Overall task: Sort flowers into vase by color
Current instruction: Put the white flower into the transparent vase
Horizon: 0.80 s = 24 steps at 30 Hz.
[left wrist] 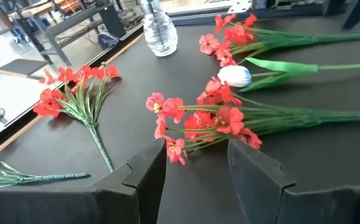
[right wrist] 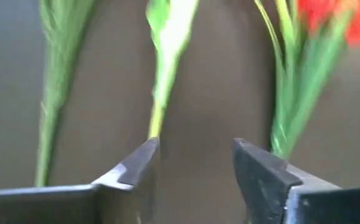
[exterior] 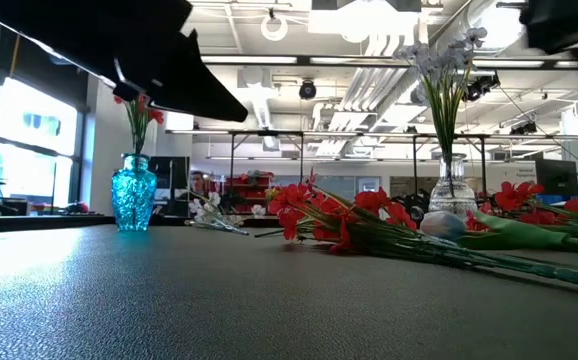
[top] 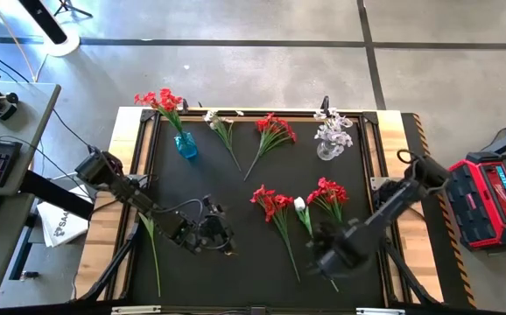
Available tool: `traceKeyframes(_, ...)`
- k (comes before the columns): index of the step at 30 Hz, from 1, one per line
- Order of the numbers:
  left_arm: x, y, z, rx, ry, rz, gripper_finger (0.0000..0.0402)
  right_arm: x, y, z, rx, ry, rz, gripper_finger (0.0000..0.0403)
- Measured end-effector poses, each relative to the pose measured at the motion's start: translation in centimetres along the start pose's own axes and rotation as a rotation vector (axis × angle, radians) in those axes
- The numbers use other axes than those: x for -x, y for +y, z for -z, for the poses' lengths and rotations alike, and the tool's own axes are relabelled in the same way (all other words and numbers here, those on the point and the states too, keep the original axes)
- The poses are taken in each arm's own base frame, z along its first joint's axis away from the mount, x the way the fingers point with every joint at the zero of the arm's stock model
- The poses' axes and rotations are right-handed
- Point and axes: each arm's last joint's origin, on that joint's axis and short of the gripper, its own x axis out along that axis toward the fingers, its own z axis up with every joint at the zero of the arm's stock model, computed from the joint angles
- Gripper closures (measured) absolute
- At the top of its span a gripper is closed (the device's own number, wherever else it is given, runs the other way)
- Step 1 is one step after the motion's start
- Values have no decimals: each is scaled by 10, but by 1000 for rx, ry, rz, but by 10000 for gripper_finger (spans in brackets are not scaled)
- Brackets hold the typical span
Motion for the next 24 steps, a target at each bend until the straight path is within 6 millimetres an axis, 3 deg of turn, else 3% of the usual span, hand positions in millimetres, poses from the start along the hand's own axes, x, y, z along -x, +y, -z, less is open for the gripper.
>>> traceKeyframes(6, -2, 1, 0, 40, 3, -2, 241, -28, 14, -40, 150, 31, 42, 198)
traceKeyframes(15, 3, -2, 1, 48, 9, 34, 241, -88, 4, -56, 191, 175, -137, 215)
traceKeyframes(19, 4, -3, 2, 66, 11, 37, 241, -91, 1, -60, 182, 185, -129, 252)
traceKeyframes(24, 4, -3, 2, 69, 10, 37, 241, -80, -6, -58, 212, 133, -131, 348)
